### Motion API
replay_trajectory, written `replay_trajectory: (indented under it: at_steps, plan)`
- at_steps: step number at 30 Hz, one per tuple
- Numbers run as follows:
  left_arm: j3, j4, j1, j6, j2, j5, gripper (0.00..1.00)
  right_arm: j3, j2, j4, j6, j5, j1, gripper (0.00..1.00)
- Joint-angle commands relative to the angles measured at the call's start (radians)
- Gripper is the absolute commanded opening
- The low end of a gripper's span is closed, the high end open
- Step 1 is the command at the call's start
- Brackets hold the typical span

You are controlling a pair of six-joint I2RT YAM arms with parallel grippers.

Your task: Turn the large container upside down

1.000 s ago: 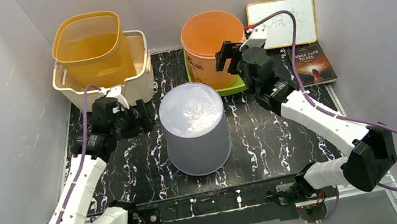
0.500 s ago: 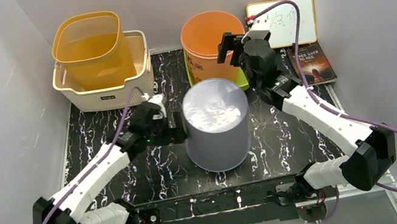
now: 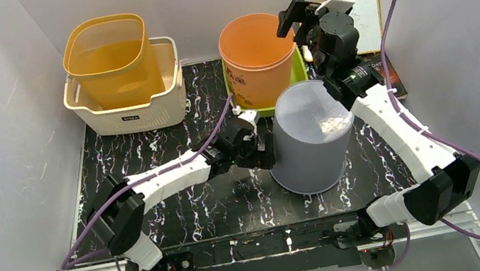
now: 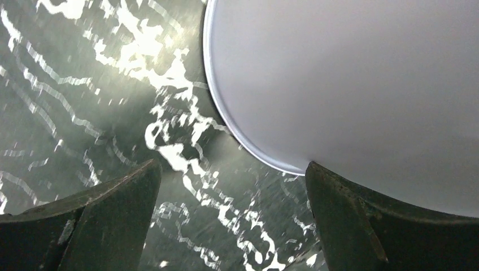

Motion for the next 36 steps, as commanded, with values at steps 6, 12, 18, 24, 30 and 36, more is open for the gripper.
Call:
replay_trajectory:
  at_steps: [6, 12, 18, 24, 30, 36]
  plan:
    - [0.221, 0.219, -0.072, 0.078, 0.208, 0.073, 0.98, 0.054, -0.018, 0.029, -0.011, -0.018, -0.017, 0.88]
    - [0.379, 0.254, -0.092, 0.091, 0.368, 0.163, 0.98, 0.050, -0.032, 0.030, -0.030, -0.013, -0.032, 0.88]
    - [0.521, 0.235, -0.113, 0.135, 0.492, 0.258, 0.98, 0.070, -0.039, 0.023, -0.054, -0.016, -0.068, 0.88]
    - [0.661, 0.202, -0.118, 0.184, 0.600, 0.357, 0.98, 0.056, -0.043, 0.021, -0.045, -0.037, -0.107, 0.88]
    - [0.852, 0.134, -0.118, 0.235, 0.719, 0.462, 0.98, 0.046, -0.039, 0.023, -0.024, -0.064, -0.128, 0.88]
    - [0.933, 0.120, -0.118, 0.252, 0.783, 0.550, 0.98, 0.053, -0.044, 0.014, -0.026, -0.076, -0.139, 0.88]
